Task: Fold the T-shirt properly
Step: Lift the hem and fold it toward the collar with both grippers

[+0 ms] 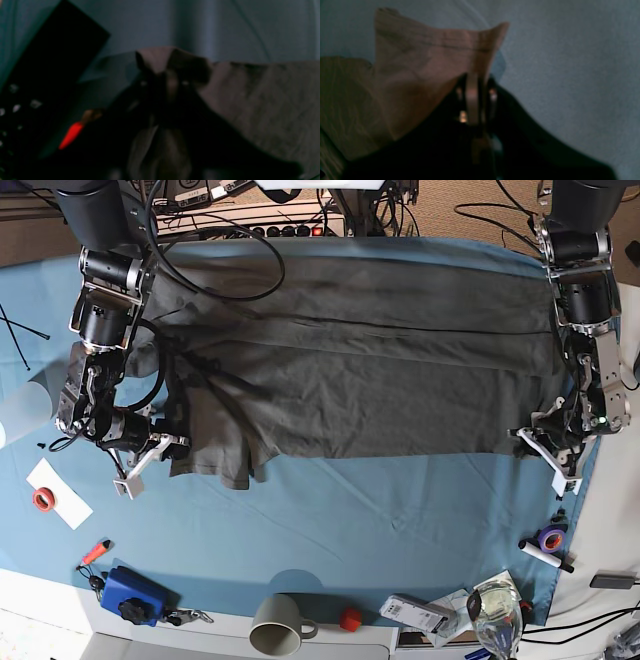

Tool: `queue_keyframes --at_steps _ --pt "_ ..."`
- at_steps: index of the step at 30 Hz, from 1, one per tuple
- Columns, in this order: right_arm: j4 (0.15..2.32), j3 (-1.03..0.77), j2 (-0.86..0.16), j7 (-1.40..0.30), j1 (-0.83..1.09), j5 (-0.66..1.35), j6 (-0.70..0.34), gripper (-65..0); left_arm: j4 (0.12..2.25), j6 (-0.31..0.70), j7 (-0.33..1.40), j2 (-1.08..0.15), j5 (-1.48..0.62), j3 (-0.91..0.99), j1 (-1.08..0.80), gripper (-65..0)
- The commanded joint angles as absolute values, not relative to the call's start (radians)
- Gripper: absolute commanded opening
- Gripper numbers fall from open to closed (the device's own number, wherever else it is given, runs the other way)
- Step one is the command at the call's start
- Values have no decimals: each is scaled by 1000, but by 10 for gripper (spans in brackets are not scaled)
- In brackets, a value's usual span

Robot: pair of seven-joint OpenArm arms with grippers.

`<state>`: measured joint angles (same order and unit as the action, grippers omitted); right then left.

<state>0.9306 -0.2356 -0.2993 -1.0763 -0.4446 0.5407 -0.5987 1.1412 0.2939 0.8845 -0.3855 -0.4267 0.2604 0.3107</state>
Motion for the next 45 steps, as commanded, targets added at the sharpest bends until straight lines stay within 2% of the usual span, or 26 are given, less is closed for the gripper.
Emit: queue_keyframes --at_steps 1,9,18,25,30,36,45 --pt "937 -235 -310 -1095 -461 526 -595 -650 1145 309 920 -385 -438 257 318 -650" --pt "976 -236 -311 -1094 -474 523 -595 -650 1151 296 936 -395 -439 258 319 -650" --pt "1189 -237 -311 -1146 -473 523 -593 -650 1243 274 1047 -416 -533 269 319 -650" --pt "1263 -238 -314 -1219 -464 524 -588 -650 1359 287 1159 -416 -608 378 316 -650" --pt "1348 -239 -329 -1268 -416 531 -583 -650 1396 321 1210 -416 -663 482 312 -650" --pt "1442 -255 -384 -1276 -321 601 -583 -650 1398 342 1240 -422 -747 495 250 -650" --pt "1526 -414 -416 -1301 -209 745 -585 -650 1534 366 1244 -422 -748 501 138 -650"
